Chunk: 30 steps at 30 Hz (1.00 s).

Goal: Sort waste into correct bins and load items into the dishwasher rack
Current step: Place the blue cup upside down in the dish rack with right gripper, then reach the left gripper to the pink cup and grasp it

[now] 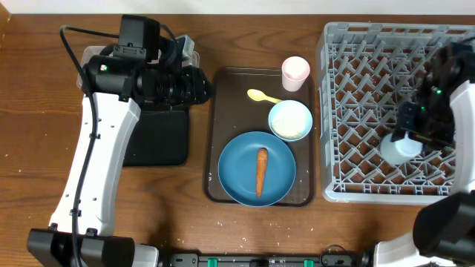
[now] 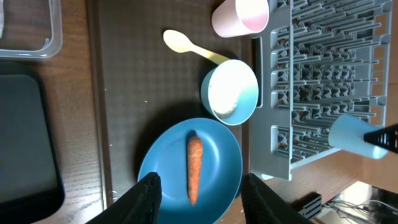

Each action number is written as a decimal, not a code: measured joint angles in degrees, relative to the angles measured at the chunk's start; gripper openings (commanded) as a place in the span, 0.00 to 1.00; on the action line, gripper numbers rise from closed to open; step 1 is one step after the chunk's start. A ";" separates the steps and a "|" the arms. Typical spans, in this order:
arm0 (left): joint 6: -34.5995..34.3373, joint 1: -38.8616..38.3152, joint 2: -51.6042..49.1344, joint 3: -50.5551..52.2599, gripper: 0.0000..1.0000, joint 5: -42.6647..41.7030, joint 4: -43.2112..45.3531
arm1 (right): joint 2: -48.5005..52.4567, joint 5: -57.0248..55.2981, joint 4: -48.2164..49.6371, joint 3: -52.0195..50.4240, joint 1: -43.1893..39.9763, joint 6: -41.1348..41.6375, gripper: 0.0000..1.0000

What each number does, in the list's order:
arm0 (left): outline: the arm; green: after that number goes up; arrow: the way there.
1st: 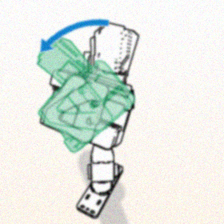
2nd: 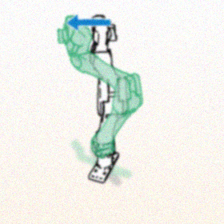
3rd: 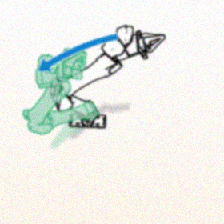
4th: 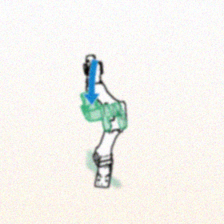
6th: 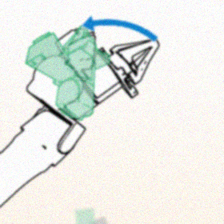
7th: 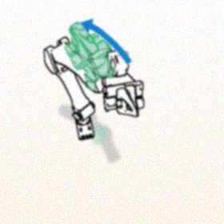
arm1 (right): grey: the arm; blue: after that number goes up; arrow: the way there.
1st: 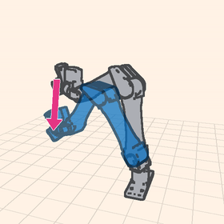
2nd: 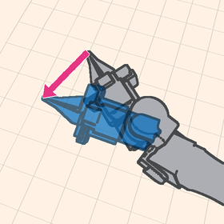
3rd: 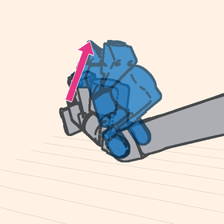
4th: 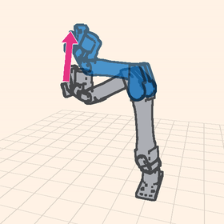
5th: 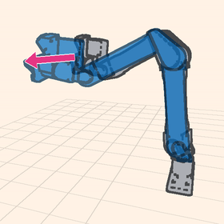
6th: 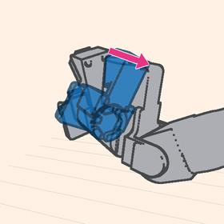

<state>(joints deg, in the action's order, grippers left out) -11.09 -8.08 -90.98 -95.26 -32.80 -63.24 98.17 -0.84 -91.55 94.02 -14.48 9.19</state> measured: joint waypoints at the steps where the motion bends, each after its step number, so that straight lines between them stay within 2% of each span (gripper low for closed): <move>1: 0.24 0.00 0.00 0.00 0.45 0.00 0.00 | 0.26 0.31 0.39 0.00 -0.92 -0.48 0.10; 9: 0.63 0.00 0.00 0.00 0.44 0.02 -0.02 | 0.57 3.21 2.36 -0.31 -3.23 -2.51 0.16; 16: 0.63 0.00 0.00 0.00 0.44 0.04 -0.44 | 0.61 3.67 6.14 -5.38 -3.23 -2.91 0.20; 18: 0.63 0.00 0.00 0.00 0.44 0.04 -0.61 | 0.68 3.69 7.52 -7.17 -3.23 -2.93 0.30; 20: 0.63 0.00 0.00 0.00 0.44 0.04 -0.68 | 0.79 3.69 8.81 -8.44 -3.23 -2.93 0.49; 22: 0.63 0.00 0.00 0.00 0.44 0.02 -0.68 | 0.83 3.69 9.88 -9.05 -3.23 -2.95 0.62; 24: 0.61 0.00 0.00 0.00 0.44 0.04 -0.70 | 0.83 3.76 10.47 -9.07 -3.23 -2.95 0.72; 27: 0.63 0.00 0.00 0.00 0.45 0.02 -0.87 | 0.83 3.91 10.58 -8.83 -3.23 -3.02 0.77; 30: 0.70 -0.04 0.00 0.00 0.45 0.04 -0.83 | 0.85 4.17 9.11 -5.97 -3.23 -2.78 0.93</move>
<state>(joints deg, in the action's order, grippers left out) -10.39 -8.12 -90.98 -95.26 -32.75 -64.07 99.02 3.33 -82.43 88.05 -17.72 6.42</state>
